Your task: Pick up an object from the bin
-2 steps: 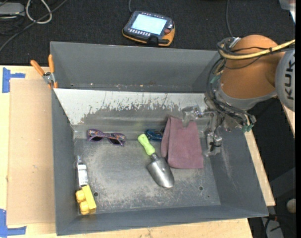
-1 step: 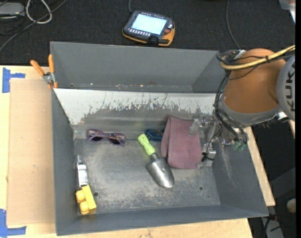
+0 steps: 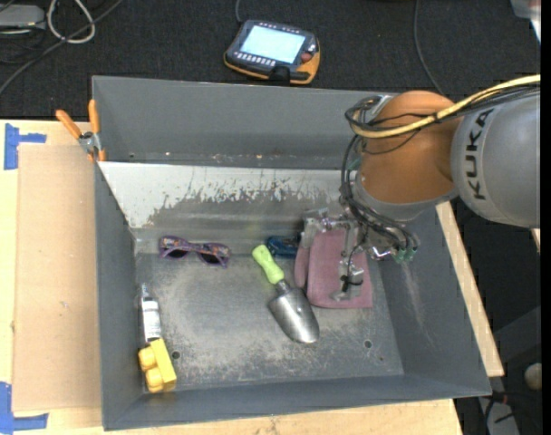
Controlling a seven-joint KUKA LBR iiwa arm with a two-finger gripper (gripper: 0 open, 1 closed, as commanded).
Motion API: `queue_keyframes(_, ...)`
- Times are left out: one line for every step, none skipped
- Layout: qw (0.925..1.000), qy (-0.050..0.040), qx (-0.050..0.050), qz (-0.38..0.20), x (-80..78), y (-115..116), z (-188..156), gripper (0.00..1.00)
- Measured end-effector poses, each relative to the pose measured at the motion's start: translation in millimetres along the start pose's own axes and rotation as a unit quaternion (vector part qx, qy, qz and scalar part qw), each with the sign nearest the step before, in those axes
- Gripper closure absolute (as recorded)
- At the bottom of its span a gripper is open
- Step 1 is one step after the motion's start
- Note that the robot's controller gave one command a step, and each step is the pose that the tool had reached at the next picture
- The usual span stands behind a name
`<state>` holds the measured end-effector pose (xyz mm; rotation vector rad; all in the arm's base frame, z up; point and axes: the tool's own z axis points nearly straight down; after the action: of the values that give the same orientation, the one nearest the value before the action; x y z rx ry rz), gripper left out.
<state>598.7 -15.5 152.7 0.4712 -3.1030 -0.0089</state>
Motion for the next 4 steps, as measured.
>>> queue_keyframes(0.9988, 0.0022, -0.002, -0.048, 1.8, 2, 7, 0.0)
queue_keyframes(0.9959, 0.0018, -0.002, -0.091, 18.1, -19, 18, 0.0)
queue_keyframes(0.9961, 0.0026, -0.002, 0.088, 26.2, -16, 21, 1.0)
queue_keyframes(0.9961, 0.0025, -0.002, 0.088, 26.2, -16, 21, 1.0)
